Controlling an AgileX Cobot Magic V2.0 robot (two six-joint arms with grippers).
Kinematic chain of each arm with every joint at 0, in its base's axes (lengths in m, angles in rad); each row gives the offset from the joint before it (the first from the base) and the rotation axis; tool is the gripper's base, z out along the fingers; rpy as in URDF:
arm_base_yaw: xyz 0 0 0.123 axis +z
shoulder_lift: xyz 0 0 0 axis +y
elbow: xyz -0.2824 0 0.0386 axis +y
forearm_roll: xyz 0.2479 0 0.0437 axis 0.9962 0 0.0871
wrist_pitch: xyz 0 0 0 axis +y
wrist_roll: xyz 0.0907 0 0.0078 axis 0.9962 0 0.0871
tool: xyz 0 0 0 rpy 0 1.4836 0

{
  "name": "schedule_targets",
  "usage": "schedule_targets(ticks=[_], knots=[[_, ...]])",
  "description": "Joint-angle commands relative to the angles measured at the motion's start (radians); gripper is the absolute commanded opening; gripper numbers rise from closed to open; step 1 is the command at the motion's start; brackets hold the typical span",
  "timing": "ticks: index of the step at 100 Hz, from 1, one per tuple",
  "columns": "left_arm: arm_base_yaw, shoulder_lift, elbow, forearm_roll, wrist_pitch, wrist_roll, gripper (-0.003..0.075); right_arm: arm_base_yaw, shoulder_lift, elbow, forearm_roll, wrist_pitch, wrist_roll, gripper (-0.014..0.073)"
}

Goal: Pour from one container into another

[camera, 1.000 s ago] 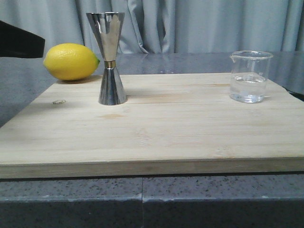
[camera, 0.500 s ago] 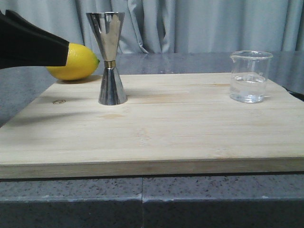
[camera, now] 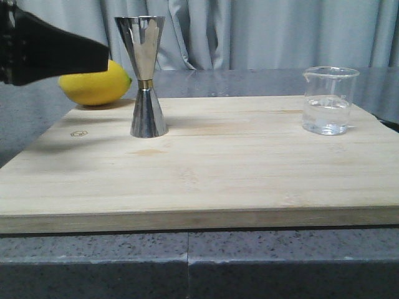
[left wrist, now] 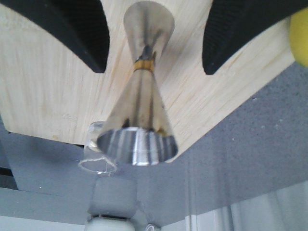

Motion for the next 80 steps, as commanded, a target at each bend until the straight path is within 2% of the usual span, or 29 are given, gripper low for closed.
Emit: schedule_targets(ticks=[1,19,46,80], knots=[[-0.016,0.028,-0.025,-0.107,-0.188,0.011,0.0403,0.0,-0.001,-0.033,0.014,-0.077,-0.009,0.0197],[-0.052,0.1,-0.025,-0.121,-0.188,0.059,0.0403,0.0,-0.001,-0.033,0.014,-0.077,-0.009,0.0197],[-0.112,0.11,-0.025,-0.157,-0.188,0.142,0.0403,0.0,-0.001,-0.033,0.014,-0.084,-0.009,0.0197],[-0.129,0.11,-0.026,-0.207,-0.188,0.144,0.0403,0.0,0.003,-0.033,0.014,-0.086,-0.009,0.0197]])
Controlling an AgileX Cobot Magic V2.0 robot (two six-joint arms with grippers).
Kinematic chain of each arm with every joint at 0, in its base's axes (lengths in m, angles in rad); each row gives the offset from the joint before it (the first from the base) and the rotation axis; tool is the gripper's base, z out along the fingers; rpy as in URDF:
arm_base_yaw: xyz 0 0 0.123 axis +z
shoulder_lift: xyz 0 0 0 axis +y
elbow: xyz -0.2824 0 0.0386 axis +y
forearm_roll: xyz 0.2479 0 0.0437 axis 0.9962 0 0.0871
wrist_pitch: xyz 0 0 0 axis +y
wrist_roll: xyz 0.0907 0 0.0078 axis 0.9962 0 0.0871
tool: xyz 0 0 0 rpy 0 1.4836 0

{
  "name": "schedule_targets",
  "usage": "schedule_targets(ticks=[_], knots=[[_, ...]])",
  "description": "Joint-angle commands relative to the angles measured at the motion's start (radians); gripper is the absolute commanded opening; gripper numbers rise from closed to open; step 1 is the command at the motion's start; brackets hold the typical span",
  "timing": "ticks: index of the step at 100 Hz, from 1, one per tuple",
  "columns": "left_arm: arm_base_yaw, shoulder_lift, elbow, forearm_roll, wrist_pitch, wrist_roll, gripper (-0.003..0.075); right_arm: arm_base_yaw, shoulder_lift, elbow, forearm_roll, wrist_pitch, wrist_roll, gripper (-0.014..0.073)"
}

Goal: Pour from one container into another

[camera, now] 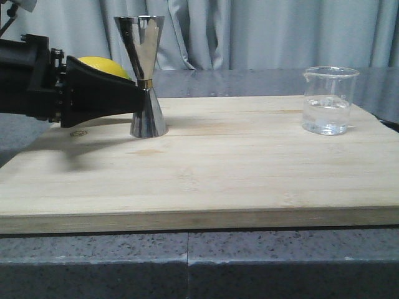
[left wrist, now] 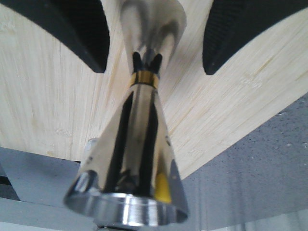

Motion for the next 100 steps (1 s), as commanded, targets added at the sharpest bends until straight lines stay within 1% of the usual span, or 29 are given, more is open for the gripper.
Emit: schedule_targets(ticks=[1,22,74,84,100], knots=[[-0.018,-0.032,-0.024,-0.091,-0.204,0.004,0.0403,0.0,0.005,-0.033,0.012,-0.077,-0.008,0.0197],[-0.056,-0.032,-0.028,-0.105,-0.204,0.004,0.0402,0.0,0.035,-0.033,0.012,-0.077,-0.008,0.0197],[-0.07,-0.032,-0.028,-0.12,-0.204,0.004,0.04,0.0,0.04,-0.033,0.012,-0.088,-0.008,0.0197],[-0.08,-0.032,-0.028,-0.123,-0.204,0.004,0.0379,0.0,0.04,-0.033,0.012,-0.094,-0.008,0.0197],[-0.087,-0.032,-0.028,-0.123,-0.204,0.004,0.032,0.0,0.04,-0.033,0.012,-0.099,-0.008,0.0197]])
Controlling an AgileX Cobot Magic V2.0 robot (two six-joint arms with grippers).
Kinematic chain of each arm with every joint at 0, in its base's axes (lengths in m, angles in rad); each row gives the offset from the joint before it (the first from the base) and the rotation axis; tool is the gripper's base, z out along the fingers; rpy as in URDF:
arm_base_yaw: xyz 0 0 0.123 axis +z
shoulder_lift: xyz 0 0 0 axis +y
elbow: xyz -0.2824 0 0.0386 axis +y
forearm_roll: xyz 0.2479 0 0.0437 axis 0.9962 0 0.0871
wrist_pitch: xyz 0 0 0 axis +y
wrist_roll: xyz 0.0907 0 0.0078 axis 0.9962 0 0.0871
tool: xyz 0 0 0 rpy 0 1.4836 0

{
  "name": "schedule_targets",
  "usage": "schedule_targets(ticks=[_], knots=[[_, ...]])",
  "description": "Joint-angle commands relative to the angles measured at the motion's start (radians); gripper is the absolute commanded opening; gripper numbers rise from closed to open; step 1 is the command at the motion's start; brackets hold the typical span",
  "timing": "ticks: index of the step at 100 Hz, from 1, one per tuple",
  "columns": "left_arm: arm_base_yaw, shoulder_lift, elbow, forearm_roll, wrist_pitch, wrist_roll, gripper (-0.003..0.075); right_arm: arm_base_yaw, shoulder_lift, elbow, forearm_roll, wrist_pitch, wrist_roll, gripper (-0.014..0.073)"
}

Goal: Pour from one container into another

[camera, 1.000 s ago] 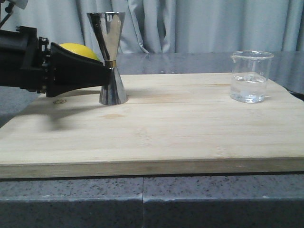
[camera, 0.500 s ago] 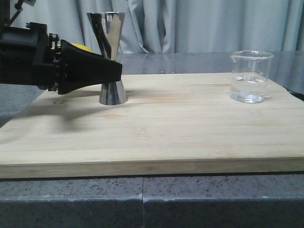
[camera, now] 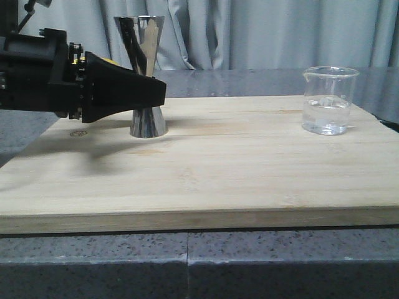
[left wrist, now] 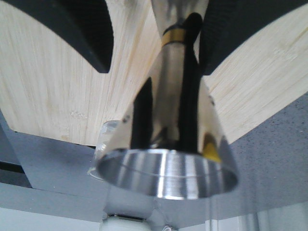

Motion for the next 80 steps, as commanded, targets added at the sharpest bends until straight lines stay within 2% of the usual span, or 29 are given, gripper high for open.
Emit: schedule_targets(ticks=[1,80], knots=[[-0.009,-0.032,-0.025,-0.067,-0.204,0.004,0.0316,0.0,0.0,-0.033,0.012,-0.081,-0.008,0.0197],[-0.009,-0.032,-0.025,-0.068,-0.204,0.004,0.0111,0.0,0.0,-0.033,0.012,-0.083,-0.008,0.0197]])
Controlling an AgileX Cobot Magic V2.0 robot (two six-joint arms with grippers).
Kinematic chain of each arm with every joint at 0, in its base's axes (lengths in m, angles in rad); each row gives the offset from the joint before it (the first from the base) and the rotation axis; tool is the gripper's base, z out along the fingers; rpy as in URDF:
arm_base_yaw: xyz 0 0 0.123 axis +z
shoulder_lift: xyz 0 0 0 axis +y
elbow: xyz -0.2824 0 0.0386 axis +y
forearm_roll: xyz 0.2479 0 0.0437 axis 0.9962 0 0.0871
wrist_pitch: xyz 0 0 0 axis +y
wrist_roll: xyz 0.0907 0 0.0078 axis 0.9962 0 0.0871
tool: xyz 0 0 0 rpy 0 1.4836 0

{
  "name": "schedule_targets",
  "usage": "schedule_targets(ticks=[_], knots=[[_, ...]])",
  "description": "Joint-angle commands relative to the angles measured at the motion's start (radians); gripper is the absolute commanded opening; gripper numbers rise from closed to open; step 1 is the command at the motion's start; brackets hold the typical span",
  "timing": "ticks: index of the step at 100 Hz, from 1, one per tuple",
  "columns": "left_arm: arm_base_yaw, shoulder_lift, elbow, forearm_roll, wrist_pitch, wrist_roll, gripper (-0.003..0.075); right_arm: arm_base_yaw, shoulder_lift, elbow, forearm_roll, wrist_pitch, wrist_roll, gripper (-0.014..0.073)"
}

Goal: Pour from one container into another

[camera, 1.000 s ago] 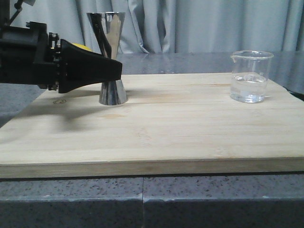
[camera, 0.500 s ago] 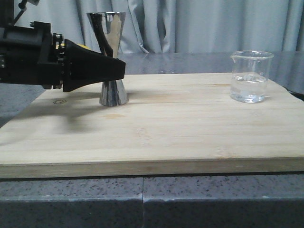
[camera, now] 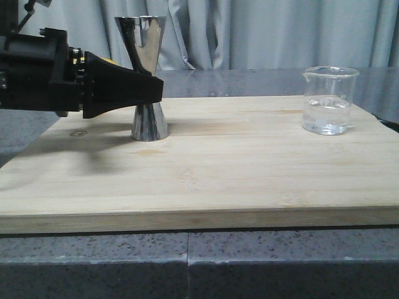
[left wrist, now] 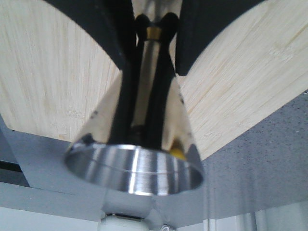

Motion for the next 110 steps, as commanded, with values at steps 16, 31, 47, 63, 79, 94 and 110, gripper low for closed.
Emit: schedule_targets(ticks=[16,31,47,63,79,94,110], knots=[[-0.009,-0.032,-0.025,-0.063,-0.207,-0.002,0.0055,0.0,0.0,-0.033,0.012,-0.078,-0.008,0.0197],[-0.009,-0.032,-0.025,-0.063,-0.207,-0.002,-0.0015,0.0,0.0,-0.033,0.012,-0.094,-0.008,0.0197],[-0.009,-0.036,-0.025,-0.063,-0.207,-0.002,-0.0019,0.0,0.0,-0.033,0.017,-0.118,-0.008,0.0197],[-0.009,-0.043,-0.026,-0.067,-0.207,-0.002,-0.0019,0.0,0.0,-0.03,0.02,-0.162,-0.01,0.0197],[-0.009,-0.049,-0.026,-0.067,-0.207,-0.002,-0.0019,0.002,0.002,-0.03,0.03,-0.195,-0.056,0.0197],[-0.009,-0.05,-0.026,-0.072,-0.207,-0.002,-0.0019,0.023,0.036,-0.028,0.049,-0.196,-0.076,0.0197],[-0.009,-0.065,-0.026,-0.084,-0.207,-0.002,-0.0018,0.12,0.092,-0.002,0.05,-0.305,-0.086,0.0197]])
